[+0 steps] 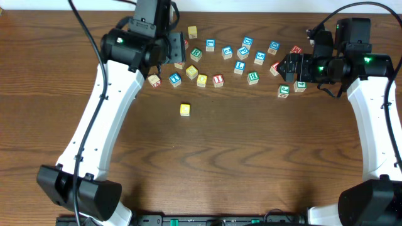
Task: Spell out CORL
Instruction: 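Move the left gripper back to the cluster above the yellow O block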
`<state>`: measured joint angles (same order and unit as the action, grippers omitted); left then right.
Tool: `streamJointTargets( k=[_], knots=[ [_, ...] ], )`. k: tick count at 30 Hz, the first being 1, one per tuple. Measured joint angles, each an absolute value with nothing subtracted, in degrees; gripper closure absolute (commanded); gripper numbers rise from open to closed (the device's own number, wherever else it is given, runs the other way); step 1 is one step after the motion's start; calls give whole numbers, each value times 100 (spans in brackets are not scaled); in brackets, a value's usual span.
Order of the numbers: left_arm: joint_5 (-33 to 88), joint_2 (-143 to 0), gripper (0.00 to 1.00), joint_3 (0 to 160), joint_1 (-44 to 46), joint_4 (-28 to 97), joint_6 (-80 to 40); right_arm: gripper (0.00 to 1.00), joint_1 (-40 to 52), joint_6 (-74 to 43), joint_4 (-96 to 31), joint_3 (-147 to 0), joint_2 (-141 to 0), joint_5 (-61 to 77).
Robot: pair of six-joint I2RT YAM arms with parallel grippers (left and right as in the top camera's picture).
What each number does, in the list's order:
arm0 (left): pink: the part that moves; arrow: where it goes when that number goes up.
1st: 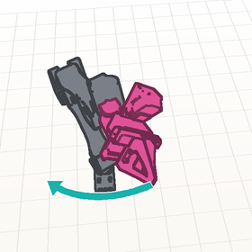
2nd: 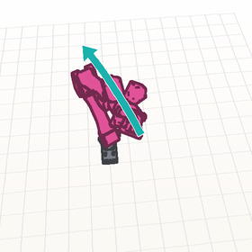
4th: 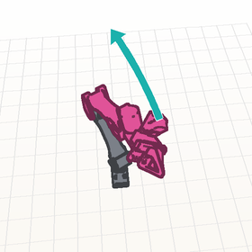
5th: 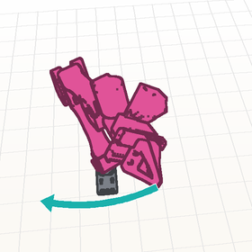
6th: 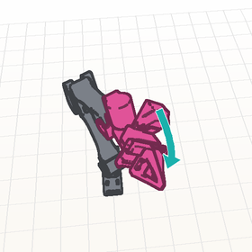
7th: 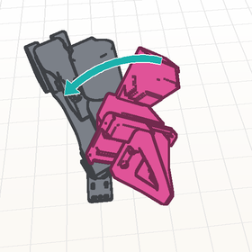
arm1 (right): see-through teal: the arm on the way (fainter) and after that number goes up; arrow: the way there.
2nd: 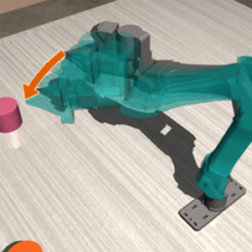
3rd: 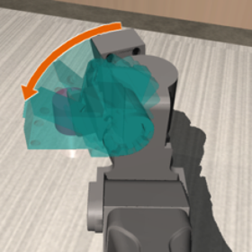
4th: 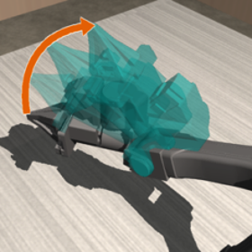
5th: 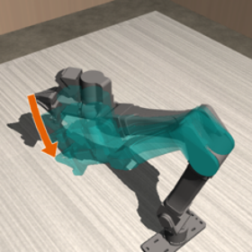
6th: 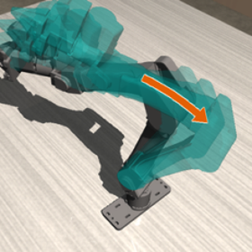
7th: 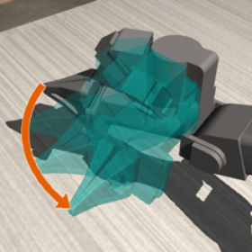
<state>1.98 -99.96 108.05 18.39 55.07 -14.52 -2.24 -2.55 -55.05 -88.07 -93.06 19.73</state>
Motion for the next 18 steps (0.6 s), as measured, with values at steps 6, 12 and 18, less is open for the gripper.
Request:
streamJointTargets(
  k=[6,12,18],
  knots=[
    [14,-10141,40,11640,1839,5749,-1431,1,-224,-255,-5502,-8807,-9306,1973],
    [-38,-10659,39,12584,1839,6265,-1306,1,-224,-255,-5502,-8807,-9306,1975],
    [-38,-11072,40,12873,1839,6536,-1219,1,-224,-255,-5502,-8807,-9306,1973]
  ],
)
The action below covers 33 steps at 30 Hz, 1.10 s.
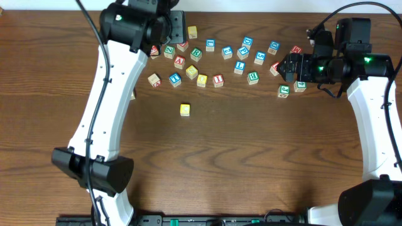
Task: Spell out CORL
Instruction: 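Move the left gripper back to the cluster above the yellow O block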
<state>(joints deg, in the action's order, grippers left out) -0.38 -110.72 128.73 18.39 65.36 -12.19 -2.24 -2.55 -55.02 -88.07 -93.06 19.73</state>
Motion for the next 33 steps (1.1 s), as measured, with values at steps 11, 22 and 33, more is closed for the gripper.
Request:
streamJointTargets(
  k=[11,22,33],
  knots=[
    [-34,-11439,39,12905,1839,6667,-1192,1,-224,-255,-5505,-8807,-9306,1973],
    [60,-12046,38,12905,1839,6692,-1173,1,-224,-255,-5505,-8809,-9306,1973],
    [97,-12053,38,12905,1844,6748,-1170,1,-224,-255,-5502,-8807,-9306,1973]
  ],
)
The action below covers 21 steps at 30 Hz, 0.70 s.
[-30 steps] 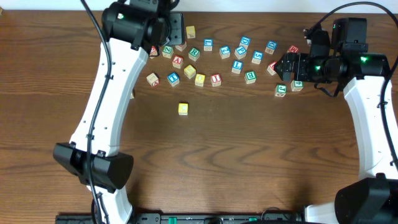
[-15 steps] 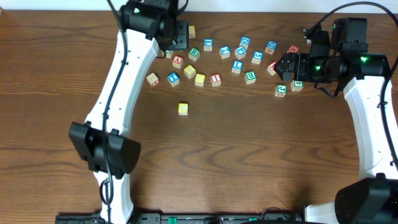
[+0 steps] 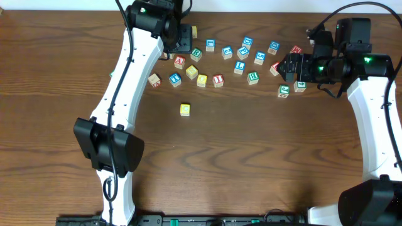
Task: Spell out CORL
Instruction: 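Move the left gripper back to the cluster above the yellow O block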
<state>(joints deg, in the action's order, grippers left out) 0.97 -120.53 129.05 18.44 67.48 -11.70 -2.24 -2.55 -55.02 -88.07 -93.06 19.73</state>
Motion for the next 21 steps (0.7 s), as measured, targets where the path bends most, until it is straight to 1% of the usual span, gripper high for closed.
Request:
streamJointTargets(
  k=[6,15,21],
  knots=[
    [97,-12053,38,12805,1907,6737,-1173,1,-224,-292,-5505,-8807,-9306,1975],
    [119,-12060,38,12001,2344,6416,-1262,1,-224,-346,-5511,-8807,-9306,1973],
    [117,-12256,38,11885,2346,6401,-1428,1,-224,-346,-5559,-8807,-9306,1973]
  ],
)
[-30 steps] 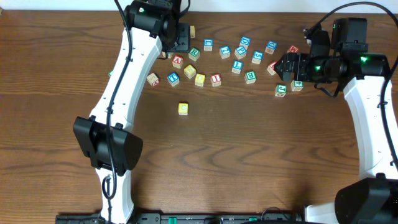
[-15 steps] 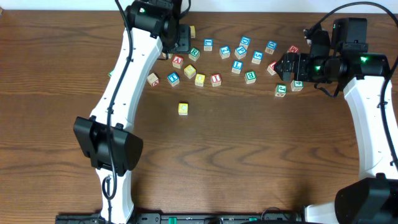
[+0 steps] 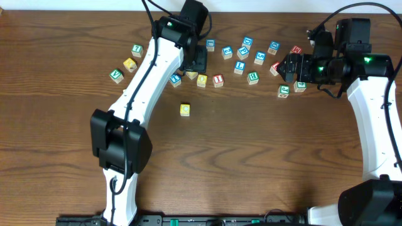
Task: Spell out CORL
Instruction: 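Move the left gripper back to the cluster above the yellow O block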
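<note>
Lettered wooden blocks lie scattered across the far half of the table. One yellow block (image 3: pixel 184 110) sits alone nearer the middle. Behind it runs a short row: a blue block (image 3: pixel 175 79), two yellow blocks (image 3: pixel 201 80) and a red block (image 3: pixel 217 80). My left gripper (image 3: pixel 198 60) hangs over the left end of that scatter, hiding the blocks beneath it, and its jaws cannot be made out from above. My right gripper (image 3: pixel 284 66) points left at the scatter's right end, beside a red block (image 3: pixel 274 68); its jaw state is unclear.
More blocks lie between the grippers, mostly blue (image 3: pixel 239 66) and green (image 3: pixel 252 77). Three others sit apart at the far left, among them a green one (image 3: pixel 116 76) and a yellow one (image 3: pixel 130 64). Two blocks (image 3: pixel 284 91) lie under the right gripper. The left arm (image 3: pixel 141 88) slants across the table's left half.
My left arm has swung right and toward me, so its gripper now sits over the blocks near the row's left end. Three far-left blocks have come into view. The right arm has not moved.
My left gripper was first over the left part of the scatter, then at the table's far edge. It then stood further right along that edge, and now it is lower over the blocks. The lone yellow block and my right arm have stayed put.
</note>
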`<state>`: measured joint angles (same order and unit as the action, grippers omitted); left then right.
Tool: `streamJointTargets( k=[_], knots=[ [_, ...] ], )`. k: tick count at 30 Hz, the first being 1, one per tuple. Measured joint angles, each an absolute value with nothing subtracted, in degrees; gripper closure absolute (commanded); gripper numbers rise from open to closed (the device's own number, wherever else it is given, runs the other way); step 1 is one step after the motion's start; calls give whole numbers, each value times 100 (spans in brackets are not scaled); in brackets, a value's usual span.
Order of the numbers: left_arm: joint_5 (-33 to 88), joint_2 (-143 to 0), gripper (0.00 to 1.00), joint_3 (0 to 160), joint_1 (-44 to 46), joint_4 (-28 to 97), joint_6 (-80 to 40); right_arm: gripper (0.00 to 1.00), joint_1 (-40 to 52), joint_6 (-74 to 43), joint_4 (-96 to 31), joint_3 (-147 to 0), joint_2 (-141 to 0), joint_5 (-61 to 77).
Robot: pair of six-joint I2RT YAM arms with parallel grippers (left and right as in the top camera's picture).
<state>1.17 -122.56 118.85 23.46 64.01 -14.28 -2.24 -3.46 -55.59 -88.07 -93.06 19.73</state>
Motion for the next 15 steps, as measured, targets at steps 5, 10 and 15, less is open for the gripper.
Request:
streamJointTargets(
  k=[5,10,15],
  knots=[
    [117,-12634,38,11885,2346,6379,-1483,1,-224,-346,-5579,-8809,-9306,1970],
    [117,-12960,37,11867,2346,6366,-1509,1,-224,-349,-5610,-8807,-9306,1970],
    [117,-13089,37,11863,2346,6364,-1573,1,-224,-346,-5612,-8807,-9306,1968]
  ],
)
